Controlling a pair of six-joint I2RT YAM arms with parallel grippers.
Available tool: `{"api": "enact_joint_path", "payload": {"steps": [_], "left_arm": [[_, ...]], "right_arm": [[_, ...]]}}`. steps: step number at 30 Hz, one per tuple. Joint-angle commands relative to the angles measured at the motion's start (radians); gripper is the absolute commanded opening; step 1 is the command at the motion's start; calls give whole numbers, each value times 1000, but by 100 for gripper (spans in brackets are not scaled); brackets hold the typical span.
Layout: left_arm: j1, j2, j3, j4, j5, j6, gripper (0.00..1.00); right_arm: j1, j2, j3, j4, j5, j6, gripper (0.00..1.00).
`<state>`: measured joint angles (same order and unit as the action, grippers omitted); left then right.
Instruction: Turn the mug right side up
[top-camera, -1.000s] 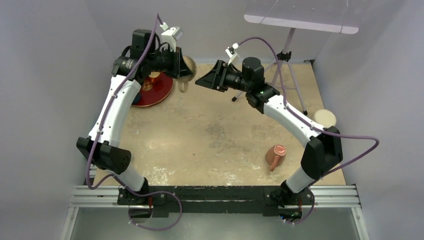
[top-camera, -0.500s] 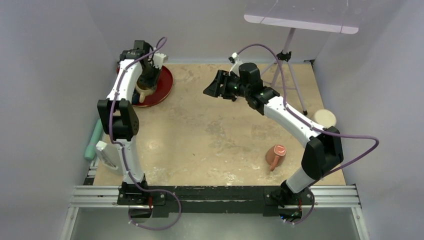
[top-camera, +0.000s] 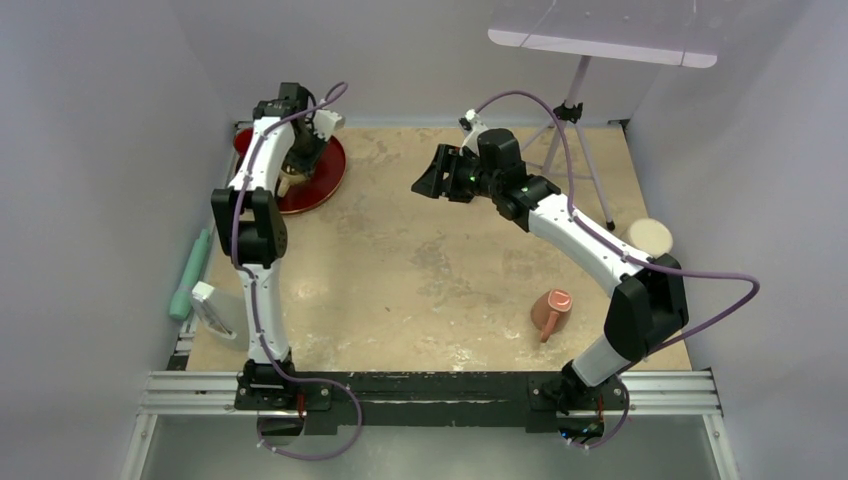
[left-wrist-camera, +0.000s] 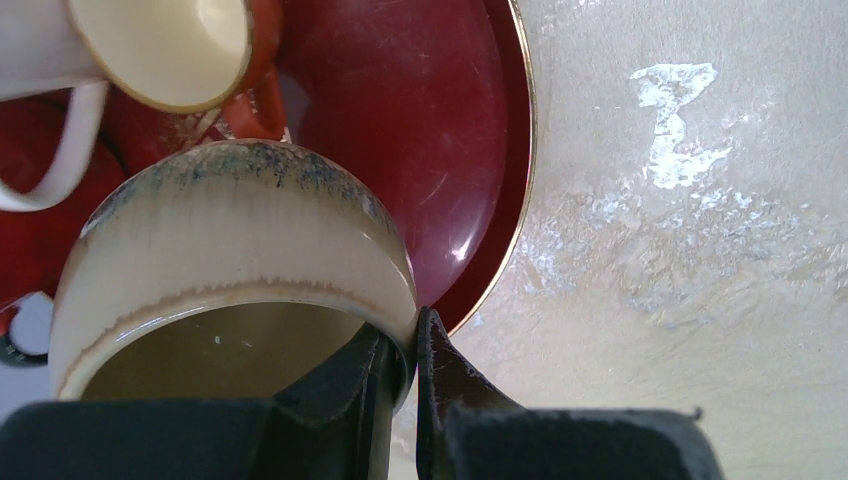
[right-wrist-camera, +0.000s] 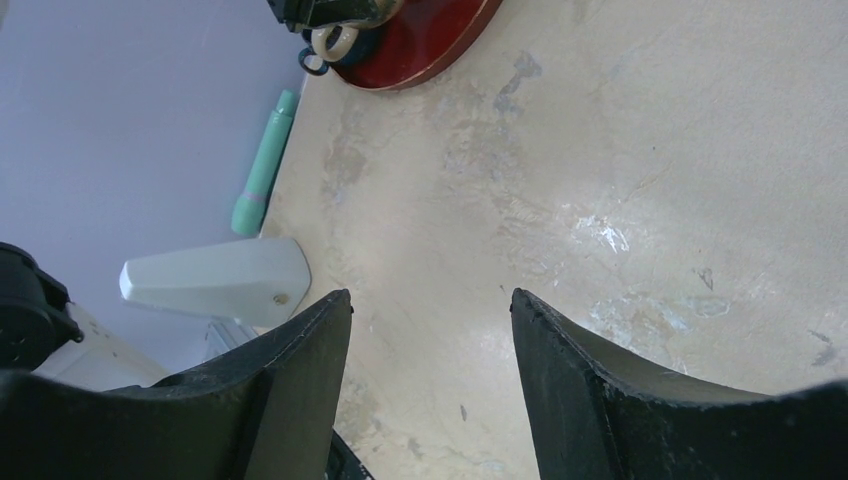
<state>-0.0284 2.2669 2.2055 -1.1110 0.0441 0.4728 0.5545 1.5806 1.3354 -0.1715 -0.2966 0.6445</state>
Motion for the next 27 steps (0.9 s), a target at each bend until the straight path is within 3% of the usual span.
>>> {"api": "enact_joint_path", "payload": {"steps": [1,14,19,22,24,27], "left_arm": [[20,25,67,9,46,6,0],[52,114,95,-9,16,-26,0],[82,112,91,37,0,-55,32],[92,69,59,93,61,-59,52],[93,40,34,144,57,-63,60],[92,39,50,179,18,-66,62]], "right_arm": [[0,-23,8,6,27,-21,64],[0,-17,10,-10,36,-14,63],[-1,-19,15,-24,42,-16,63],[0,-22,14,-42,44,-12,64],[0,-22,18,-75,61,-11,64],[-2,-22,39,-182,176,-16,64]]}}
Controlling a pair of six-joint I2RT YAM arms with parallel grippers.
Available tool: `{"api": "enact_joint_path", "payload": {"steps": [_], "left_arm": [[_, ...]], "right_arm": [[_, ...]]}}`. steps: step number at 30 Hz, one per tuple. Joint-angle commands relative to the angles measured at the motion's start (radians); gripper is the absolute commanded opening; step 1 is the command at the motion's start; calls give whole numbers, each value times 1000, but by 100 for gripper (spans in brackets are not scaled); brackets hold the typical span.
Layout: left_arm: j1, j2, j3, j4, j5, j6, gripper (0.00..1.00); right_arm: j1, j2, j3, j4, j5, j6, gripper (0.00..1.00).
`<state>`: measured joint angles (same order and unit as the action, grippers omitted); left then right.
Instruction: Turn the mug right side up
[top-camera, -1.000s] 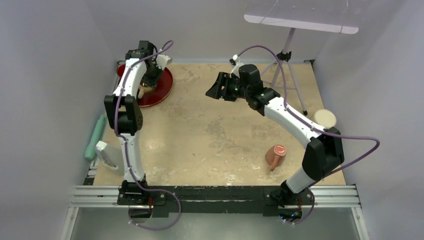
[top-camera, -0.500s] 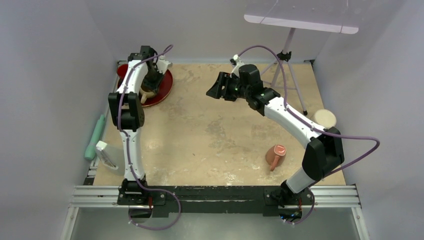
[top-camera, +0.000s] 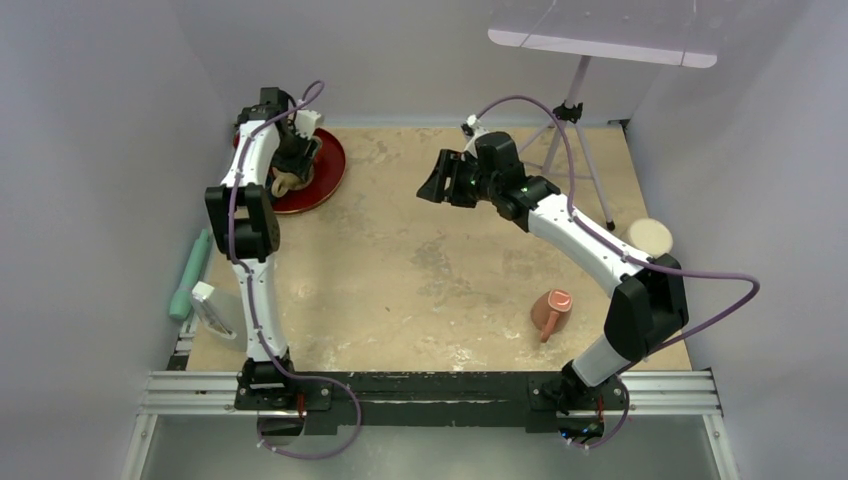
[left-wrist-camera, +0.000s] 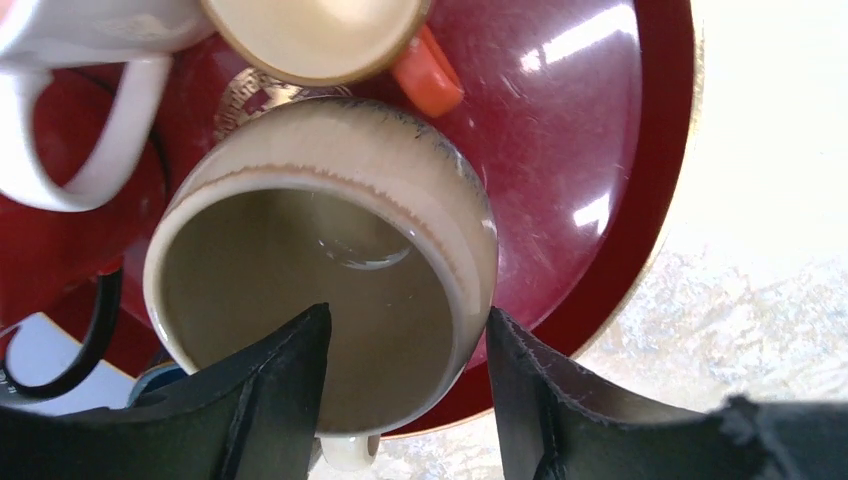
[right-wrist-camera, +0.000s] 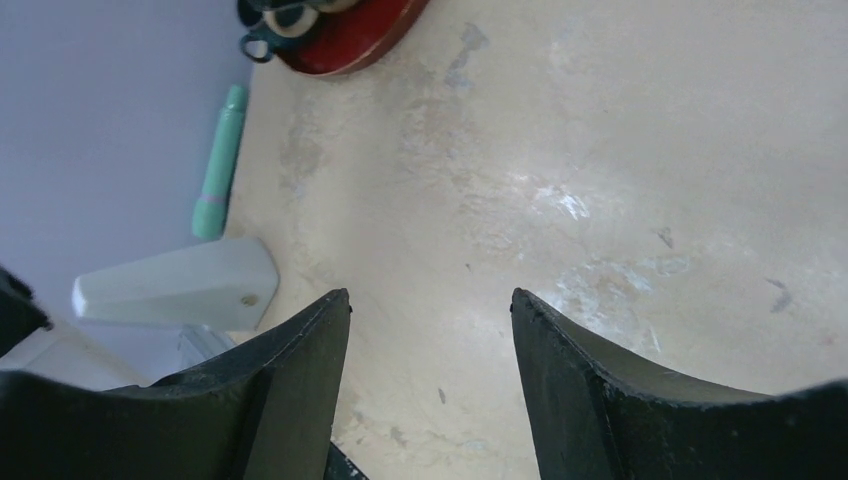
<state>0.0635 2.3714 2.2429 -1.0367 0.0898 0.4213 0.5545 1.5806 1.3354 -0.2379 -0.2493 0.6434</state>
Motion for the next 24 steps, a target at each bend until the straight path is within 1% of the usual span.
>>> {"api": "enact_joint_path", "payload": {"steps": [1,4,6,9,11,13,17,18,19,20,22,24], "left_arm": [[1,-59,21,107,-40,-12,62],[0,-44,29,129,-83,3,61],[-1,-37,23,153,-119,6,61],[0,-35,20,161,-129,3,61],[-1,-55,12,147,-99,2,61],[-4,-100,-31,149,-38,9,63],[-11,-240,-163,192,64,38,73],[-12,-274,-190,195,87,41,75],[-13,-310,-215,196,111,43,76],[-12,-341,-237,195,141,44,76],[-13,-408,-292,196,174,45,77],[-13,-465,-359,198,209,44,77]], "right_arm": [[-5,-24,44,-157,187,-18,65],[-37,-50,33,-247,313,-18,65],[-81,-88,-6,-262,342,-11,65],[-208,-159,-82,-266,363,20,65],[-299,-206,-131,-275,391,32,65],[-378,-247,-167,-284,454,32,66],[-521,-284,-209,-335,632,43,73],[-546,-287,-216,-346,698,45,76],[-579,-290,-224,-360,770,64,80],[-598,-294,-236,-375,848,90,87],[-634,-302,-267,-378,964,129,94],[-677,-307,-298,-355,1011,145,95]]}}
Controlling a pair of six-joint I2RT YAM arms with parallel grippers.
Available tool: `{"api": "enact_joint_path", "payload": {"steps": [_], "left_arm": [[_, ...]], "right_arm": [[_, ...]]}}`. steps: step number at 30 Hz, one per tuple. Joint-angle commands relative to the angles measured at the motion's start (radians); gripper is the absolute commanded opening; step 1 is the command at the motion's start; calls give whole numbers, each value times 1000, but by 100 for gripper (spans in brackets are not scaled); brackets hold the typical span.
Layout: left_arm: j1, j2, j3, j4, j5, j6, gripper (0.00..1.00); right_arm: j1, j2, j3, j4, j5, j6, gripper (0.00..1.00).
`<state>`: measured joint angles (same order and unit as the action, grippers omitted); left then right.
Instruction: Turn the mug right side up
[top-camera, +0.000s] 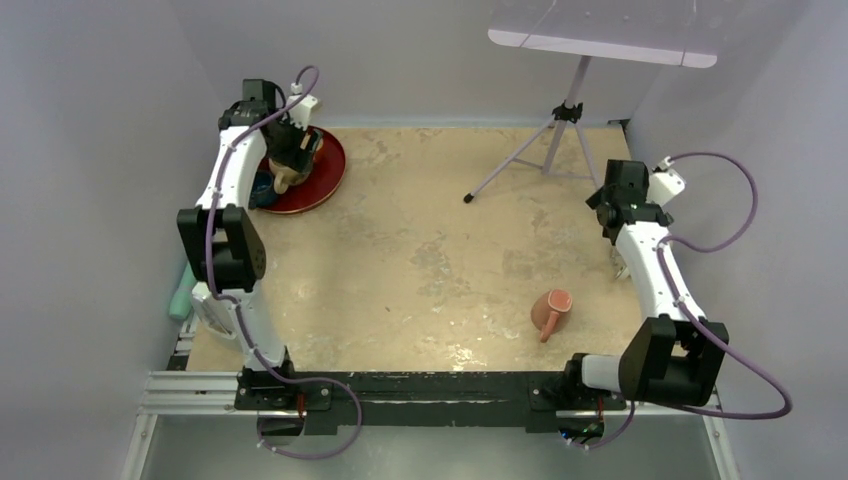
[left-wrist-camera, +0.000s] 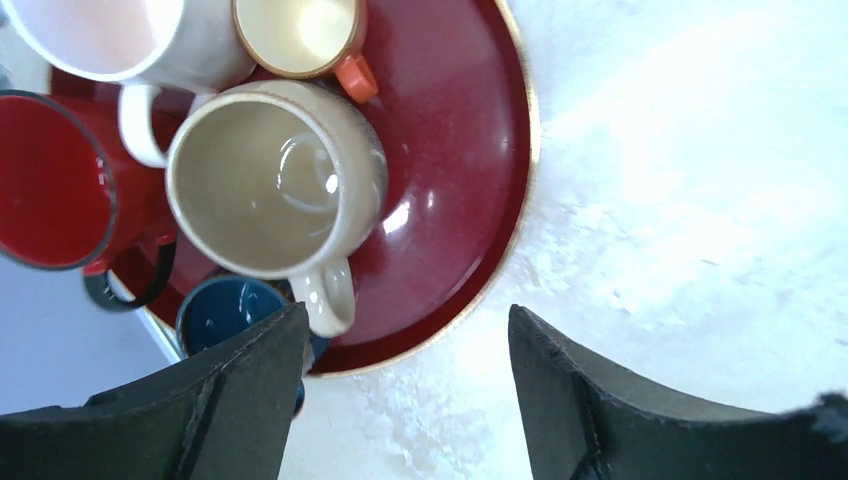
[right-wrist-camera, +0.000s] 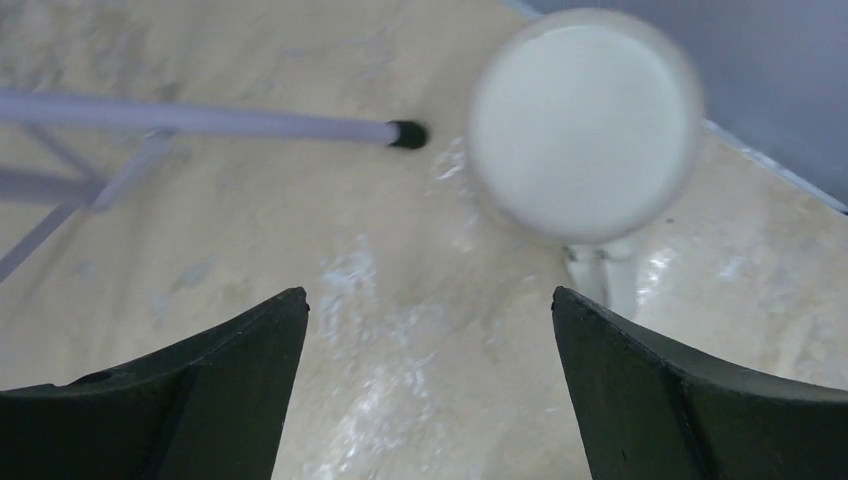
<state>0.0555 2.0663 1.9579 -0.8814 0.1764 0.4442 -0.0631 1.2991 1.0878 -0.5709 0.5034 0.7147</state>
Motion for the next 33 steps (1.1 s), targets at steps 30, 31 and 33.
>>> {"api": "enact_joint_path", "payload": {"steps": [30,31,33], "left_arm": [[-4,-332,-253,31,204,-32,77],[-5,-330,-247,28,205,-32,76],[-5,-325,-236,22,204,-33,77]], "right_arm": [[-207,50,-173,71,181,117,86],[-207,33,-171,59,176,122,88],[-206,-7,-179,43,156,138,91]]}}
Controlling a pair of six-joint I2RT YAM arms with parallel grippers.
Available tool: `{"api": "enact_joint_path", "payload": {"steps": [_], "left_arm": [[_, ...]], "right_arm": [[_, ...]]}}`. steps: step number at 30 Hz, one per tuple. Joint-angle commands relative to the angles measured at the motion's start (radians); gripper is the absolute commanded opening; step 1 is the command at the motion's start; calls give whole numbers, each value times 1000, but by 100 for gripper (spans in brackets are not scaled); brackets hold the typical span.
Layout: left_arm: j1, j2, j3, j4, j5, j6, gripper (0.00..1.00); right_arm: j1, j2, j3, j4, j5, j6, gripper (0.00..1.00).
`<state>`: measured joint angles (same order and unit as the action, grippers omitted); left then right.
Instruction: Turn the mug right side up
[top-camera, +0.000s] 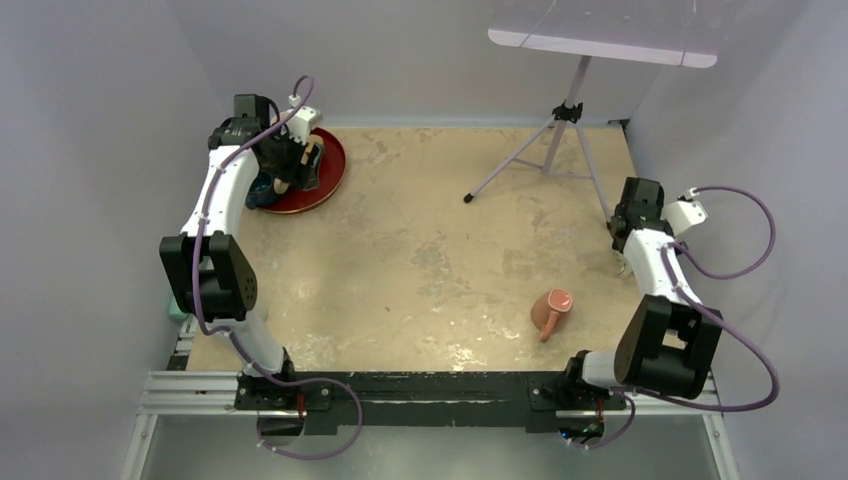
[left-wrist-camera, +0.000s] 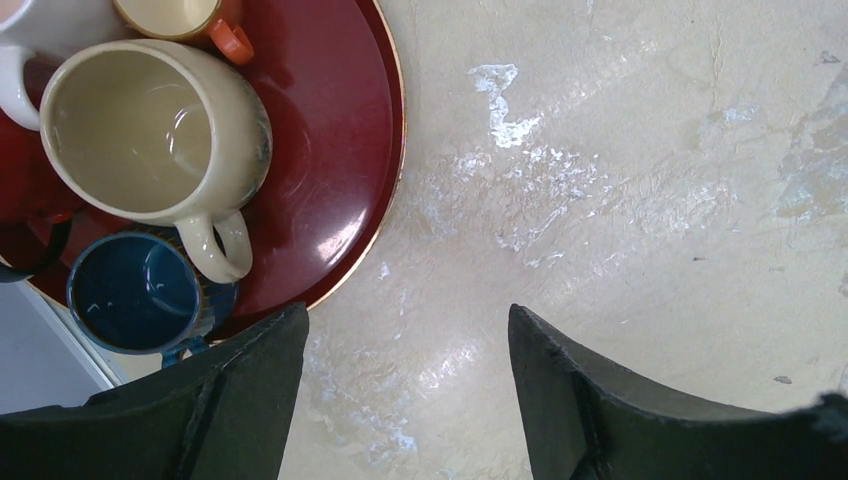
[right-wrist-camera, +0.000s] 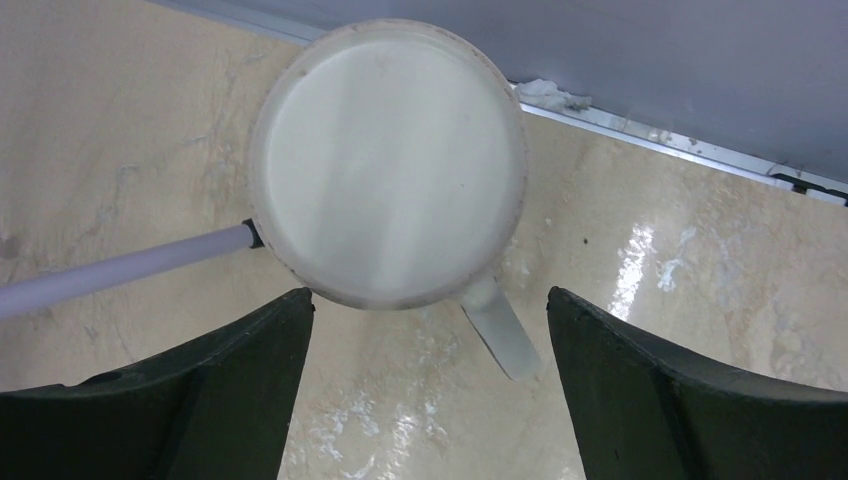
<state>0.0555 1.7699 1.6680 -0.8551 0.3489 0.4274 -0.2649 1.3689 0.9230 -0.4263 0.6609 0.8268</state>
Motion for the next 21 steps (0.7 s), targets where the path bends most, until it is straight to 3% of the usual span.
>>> {"api": "enact_joint_path", "payload": {"steps": [1,8,16,21], "left_arm": [[-4,-27,57,-7,31,-16,76],[-5,-30,60,-9,38,-15,77],[-5,-37,46,-5,41,-14,76],[-5,-57,39,-4,37,-9,76]], "right_arm": [[-5,-92,-23,-100,-18,32,91],[-7,-89,-88,-75,-67,44,90],[-51,12,-91,73,-80,-72,88],[-61,40,-86,139,-108,-145,63]]}}
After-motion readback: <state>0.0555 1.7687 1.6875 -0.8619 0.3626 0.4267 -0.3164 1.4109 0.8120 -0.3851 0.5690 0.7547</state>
